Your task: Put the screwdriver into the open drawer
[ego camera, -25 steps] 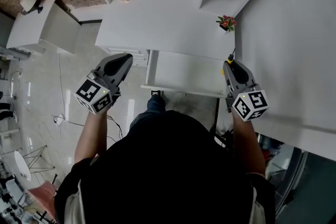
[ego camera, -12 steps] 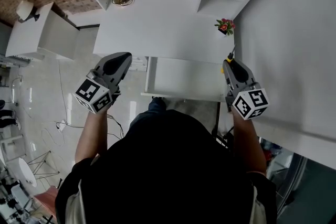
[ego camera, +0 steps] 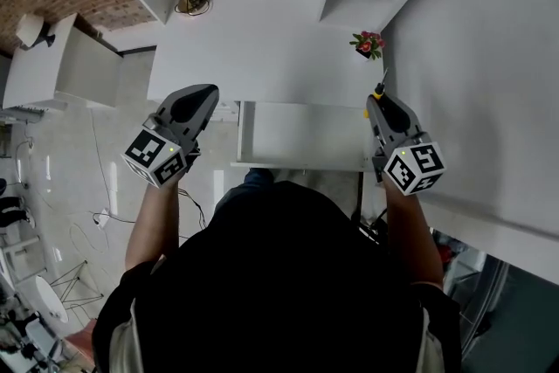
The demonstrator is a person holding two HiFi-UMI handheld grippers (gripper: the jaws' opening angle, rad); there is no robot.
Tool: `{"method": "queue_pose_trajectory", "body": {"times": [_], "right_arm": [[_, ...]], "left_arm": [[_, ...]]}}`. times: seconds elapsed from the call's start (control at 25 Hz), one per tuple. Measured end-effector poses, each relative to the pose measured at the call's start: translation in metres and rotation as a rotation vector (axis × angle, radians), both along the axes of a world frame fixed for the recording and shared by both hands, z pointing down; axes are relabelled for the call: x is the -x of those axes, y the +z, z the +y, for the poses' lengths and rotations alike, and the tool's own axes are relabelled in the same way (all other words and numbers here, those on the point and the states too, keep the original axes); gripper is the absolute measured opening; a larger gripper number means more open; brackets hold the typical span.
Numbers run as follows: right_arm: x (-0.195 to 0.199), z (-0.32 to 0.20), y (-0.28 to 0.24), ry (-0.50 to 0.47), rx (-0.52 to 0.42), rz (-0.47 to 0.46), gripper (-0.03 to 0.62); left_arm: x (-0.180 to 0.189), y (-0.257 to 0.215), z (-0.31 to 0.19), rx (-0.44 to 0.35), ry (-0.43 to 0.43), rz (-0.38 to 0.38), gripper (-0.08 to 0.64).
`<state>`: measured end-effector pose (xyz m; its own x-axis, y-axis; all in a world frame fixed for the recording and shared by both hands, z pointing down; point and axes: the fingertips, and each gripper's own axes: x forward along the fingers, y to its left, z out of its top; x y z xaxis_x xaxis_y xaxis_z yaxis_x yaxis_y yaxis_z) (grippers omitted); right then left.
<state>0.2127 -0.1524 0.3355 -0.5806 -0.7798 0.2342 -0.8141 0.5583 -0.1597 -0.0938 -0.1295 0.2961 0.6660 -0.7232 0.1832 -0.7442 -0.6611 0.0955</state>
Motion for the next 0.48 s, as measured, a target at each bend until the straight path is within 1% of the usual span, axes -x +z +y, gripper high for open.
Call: {"method": "queue_pose_trajectory", "body": {"times": [0.12,0.48], "right_arm": [[0.001,-0.007,0.002,0.001,0.002,0.003,0.083],[0.008,-0.023,0.013,0.004,0.03,0.007,0.083]], "left_arm": [[-0.001,0.004,-0.008,-0.012,0.017,0.0,0.015],[0.005,0.008,-0.027,0.004,0.031,-0.003,0.015]]}}
